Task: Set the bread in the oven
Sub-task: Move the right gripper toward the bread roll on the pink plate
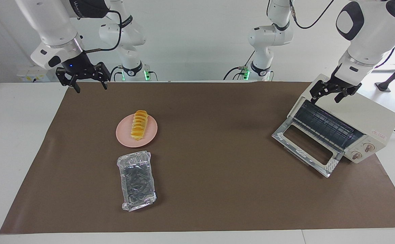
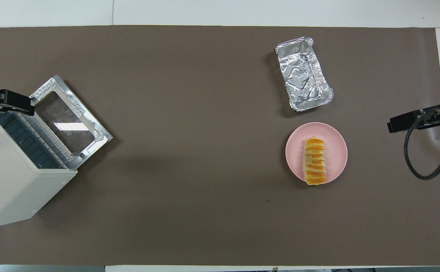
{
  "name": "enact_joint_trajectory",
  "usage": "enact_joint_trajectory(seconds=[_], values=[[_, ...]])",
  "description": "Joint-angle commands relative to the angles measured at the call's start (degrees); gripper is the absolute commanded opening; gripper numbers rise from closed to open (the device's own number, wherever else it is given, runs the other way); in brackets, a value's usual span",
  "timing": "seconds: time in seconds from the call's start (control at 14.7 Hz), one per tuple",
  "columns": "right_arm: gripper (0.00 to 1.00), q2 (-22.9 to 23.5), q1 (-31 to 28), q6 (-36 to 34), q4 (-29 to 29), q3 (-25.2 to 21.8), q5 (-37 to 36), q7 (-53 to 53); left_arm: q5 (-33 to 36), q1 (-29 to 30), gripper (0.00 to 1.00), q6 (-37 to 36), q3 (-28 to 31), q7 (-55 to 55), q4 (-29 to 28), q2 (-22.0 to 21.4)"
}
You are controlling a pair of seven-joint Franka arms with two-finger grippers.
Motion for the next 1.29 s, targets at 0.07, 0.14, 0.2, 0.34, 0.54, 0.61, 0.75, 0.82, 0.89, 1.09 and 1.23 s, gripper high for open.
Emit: enact_joint_trajectory(seconds=[0.07,0.14,0.2,0.34,0.54,0.61,0.75,0.82,0.89,1.09,1.23], values=[[1.0,-1.4,-0.9,1.1,-1.7,0.6,0.4,-0.9,-1.0,0.0,1.0,0.5,0.2,0.4,-0.8,-0.9],[1.0,-1.4,-0.9,1.1,-1.7,0.6,0.4,-0.9,-0.9,0.0,1.0,0.5,0.2,0.4,-0.8,-0.9],[1.0,-1.4,-0.9,1.1,-1.7,0.6,0.4,-0.8,-1.0,0.0,1.0,0.5,0.2,0.4,-0.8,-0.9],[1.0,-1.4,-0.9,1.2,-1.7,0.6,0.4,-0.9,-1.0,0.0,1.0,0.5,0.2,0.4,-0.8,-0.9],[1.0,-2.0,-0.4,1.2,-3.1,0.7,0.4,-1.2,-1.0,0.0,1.0,0.5,0.2,0.4,-0.8,-0.9],[1.0,-2.9,1.1,1.9,-4.9,0.7,0.4,-0.8,-0.9,0.0,1.0,0.5,0.2,0.4,-0.8,-0.9],[1.0,-5.8,2.8,5.8,-11.1,0.7,0.4,0.8,-0.9,0.1,1.0,0.5,0.2,0.4,-0.8,-0.9],[1.0,-7.2,3.6,8.2,-15.2,0.7,0.4,2.5,-0.9,0.0,1.0,0.5,0.2,0.4,-0.8,-0.9],[1.0,-8.1,4.0,11.2,-18.9,0.7,0.5,3.5,-1.0,0.0,1.0,0.5,0.2,0.4,-0.8,-0.9],[1.0,-10.3,5.9,19.1,-28.9,0.7,0.5,4.5,-0.9,0.0,1.0,0.5,0.2,0.4,-0.8,-0.9],[1.0,-8.8,7.1,24.1,-32.6,0.7,0.5,5.8,-0.9,0.0,1.0,0.5,0.2,0.4,-0.8,-0.9]])
